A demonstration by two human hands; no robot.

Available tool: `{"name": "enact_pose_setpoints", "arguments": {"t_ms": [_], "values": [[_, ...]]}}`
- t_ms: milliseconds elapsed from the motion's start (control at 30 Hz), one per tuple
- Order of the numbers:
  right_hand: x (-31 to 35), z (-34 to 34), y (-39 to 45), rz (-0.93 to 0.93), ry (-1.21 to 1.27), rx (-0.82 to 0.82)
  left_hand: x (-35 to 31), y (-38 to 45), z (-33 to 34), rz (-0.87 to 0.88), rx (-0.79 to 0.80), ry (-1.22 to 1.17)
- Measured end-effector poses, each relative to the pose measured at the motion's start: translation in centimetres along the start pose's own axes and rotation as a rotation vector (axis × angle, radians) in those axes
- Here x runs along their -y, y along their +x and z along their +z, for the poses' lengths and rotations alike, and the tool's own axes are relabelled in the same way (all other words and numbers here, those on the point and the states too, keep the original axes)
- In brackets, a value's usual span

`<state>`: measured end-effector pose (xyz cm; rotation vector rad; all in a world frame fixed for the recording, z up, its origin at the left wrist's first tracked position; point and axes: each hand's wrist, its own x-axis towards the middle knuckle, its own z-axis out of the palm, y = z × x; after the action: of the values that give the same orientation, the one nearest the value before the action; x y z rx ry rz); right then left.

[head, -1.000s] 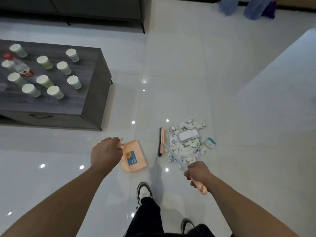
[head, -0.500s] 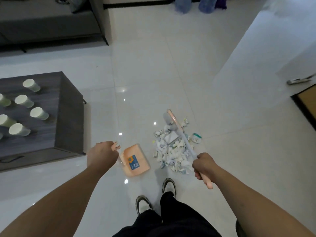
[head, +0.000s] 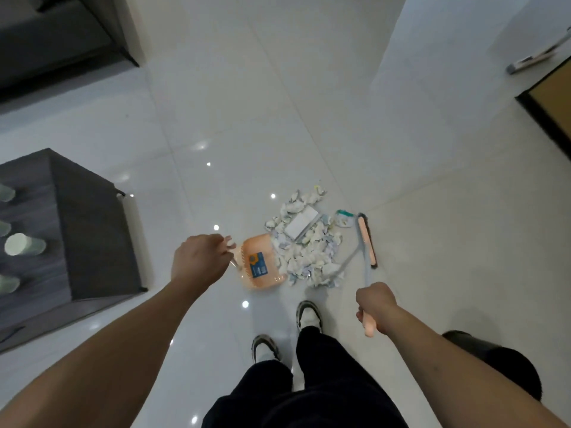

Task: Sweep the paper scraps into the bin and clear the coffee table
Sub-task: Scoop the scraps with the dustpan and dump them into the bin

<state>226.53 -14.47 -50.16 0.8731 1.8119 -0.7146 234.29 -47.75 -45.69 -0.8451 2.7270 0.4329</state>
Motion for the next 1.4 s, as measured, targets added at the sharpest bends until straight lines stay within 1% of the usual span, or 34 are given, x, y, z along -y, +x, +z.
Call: {"name": "enact_pose_setpoints", "arguments": {"t_ms": [67,167,333,400,500,700,767,867,967,1167,1400], "values": [[-0.3,0.7,0.6,0.03,0.085,-0.016,-1.3,0.3,0.5,0.007,0.021,-0.057],[-0.3,1.5,0.1,0.003,0.113,-0.029,-3.9,0.7,1.8,0.026,0.049,-0.122],[0.0,4.1,-2.6,-0.054,0.027,0.031,-7.4,2.8,3.3,0.099,0.093,-0.11],[-0.1,5.9,-4.0,-0.064,0.034,0.03,-7.0,3.4,3.4,0.118,0.085,-0.117],[-0.5,9.3,-5.7,-0.046,0.038,0.03,-5.0,3.9,3.1,0.198,0.063,-0.111],[-1.6,14.8,-8.6,-0.08,0.006,0.085,-0.8,4.1,2.2,0.3,0.117,-0.123],[-2.0,15.7,-9.5,-0.096,0.046,0.091,0.4,3.8,2.2,0.321,0.132,-0.144],[-3.2,15.8,-11.0,-0.12,0.185,0.066,2.1,3.5,2.0,0.312,0.137,-0.192],[-4.9,15.1,-12.2,-0.121,0.329,0.017,3.7,2.6,1.5,0.301,0.094,-0.199],[-8.0,13.9,-13.5,-0.155,0.43,-0.056,4.6,0.0,-0.6,0.3,0.017,-0.216],[-13.0,10.2,-15.2,-0.257,0.522,-0.151,2.1,-5.5,-3.8,0.35,-0.077,-0.316]]}}
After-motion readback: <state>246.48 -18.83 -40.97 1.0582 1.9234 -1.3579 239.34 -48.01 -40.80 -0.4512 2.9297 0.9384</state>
